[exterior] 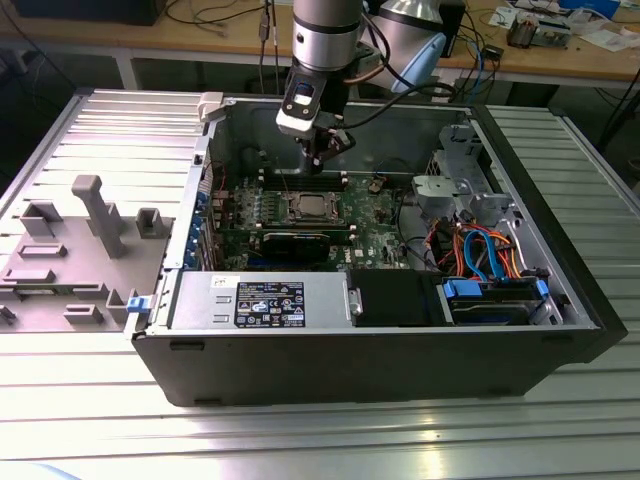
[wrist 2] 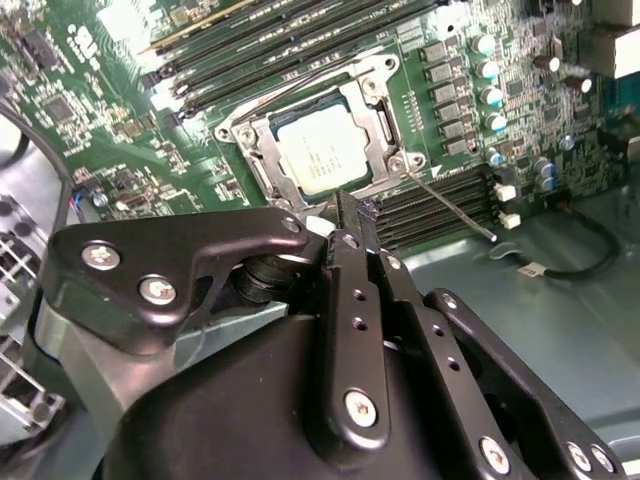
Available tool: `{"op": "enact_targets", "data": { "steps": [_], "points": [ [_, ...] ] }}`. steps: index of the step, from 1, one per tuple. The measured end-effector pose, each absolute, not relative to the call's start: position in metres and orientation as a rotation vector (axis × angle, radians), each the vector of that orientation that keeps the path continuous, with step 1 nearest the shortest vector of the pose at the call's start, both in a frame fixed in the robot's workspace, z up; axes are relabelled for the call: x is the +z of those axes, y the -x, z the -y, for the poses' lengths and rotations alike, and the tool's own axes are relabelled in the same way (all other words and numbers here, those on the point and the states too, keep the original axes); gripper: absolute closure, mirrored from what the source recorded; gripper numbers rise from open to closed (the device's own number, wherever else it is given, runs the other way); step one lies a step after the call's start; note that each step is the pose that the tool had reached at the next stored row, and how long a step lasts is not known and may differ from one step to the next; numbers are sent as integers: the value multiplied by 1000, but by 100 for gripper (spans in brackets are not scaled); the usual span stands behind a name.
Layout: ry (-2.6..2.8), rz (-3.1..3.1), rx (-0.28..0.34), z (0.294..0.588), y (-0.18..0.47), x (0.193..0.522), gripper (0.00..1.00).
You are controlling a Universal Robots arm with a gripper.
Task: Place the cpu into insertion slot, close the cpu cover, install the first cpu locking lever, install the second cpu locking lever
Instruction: 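Install the first cpu locking lever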
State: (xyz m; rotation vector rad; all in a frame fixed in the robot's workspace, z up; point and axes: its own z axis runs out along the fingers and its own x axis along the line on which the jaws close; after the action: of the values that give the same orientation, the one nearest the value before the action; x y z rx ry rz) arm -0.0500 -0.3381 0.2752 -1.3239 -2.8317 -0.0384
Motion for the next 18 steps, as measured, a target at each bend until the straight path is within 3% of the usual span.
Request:
{"op": "enact_targets", "data": {
  "steps": [18],
  "points": [
    [1045, 2944, -36, 338, 57, 275, 89]
  ]
}}
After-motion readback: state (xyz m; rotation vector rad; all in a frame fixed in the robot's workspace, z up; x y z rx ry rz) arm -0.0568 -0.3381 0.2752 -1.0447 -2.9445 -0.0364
